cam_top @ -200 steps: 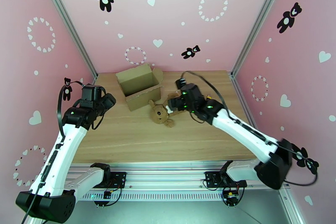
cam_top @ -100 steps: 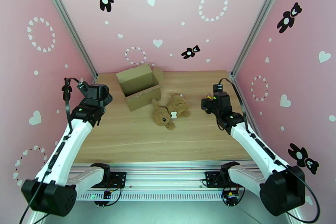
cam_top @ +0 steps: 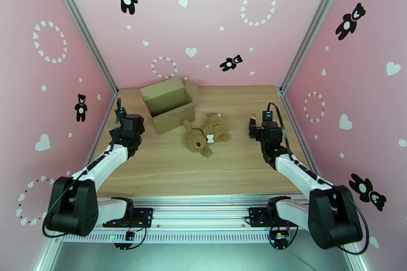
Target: Unpack the express box
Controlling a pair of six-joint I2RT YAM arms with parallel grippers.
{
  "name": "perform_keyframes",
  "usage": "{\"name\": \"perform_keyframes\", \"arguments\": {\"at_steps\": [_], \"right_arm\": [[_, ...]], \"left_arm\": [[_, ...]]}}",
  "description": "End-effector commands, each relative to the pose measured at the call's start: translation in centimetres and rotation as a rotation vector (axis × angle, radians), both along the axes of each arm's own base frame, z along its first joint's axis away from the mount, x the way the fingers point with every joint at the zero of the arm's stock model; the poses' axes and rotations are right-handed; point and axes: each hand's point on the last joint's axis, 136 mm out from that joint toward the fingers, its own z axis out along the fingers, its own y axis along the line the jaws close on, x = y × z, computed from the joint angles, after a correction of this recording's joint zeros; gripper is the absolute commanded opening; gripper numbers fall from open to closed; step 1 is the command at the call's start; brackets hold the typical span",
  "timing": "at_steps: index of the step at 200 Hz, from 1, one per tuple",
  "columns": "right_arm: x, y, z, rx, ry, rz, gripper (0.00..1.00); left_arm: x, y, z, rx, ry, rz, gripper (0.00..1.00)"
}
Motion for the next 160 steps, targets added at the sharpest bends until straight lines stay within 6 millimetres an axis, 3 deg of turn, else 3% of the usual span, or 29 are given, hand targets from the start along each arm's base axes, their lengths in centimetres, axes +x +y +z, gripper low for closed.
{"name": "perform_keyframes", "arguments": {"at_steps": [1, 35, 84, 127, 148, 160], "right_arm": [[1.0, -0.5, 0.5, -0.061, -0.079, -0.006, 0.99], [1.4, -0.6, 0.1, -0.055, -0.11, -0.012, 0.99], [2.3, 0.2, -2.2, -0.033, -0.12, 0.029, 0.99], [3.6, 1.2, -3.7, 0.022, -0.055, 0.121, 0.99], [3.5, 1.0, -3.8, 0.037, -0.058, 0.126, 0.99], [3.1, 1.0, -4.0, 0.042, -0.077, 0.128, 0.99]], "left_arm": [[1.9, -0.1, 1.2, 0.042, -0.127, -0.044, 0.98], [2.2, -1.3, 0.8, 0.087, -0.209, -0.165, 0.98], [2.7, -2.9, -1.6, 0.067, -0.239, -0.287, 0.98], [3.1, -2.5, -2.3, 0.006, -0.232, -0.314, 0.98], [2.9, -3.0, -2.3, 0.027, -0.309, -0.358, 0.98], [3.0, -3.2, -2.8, -0.003, -0.257, -0.365, 0.98]]}}
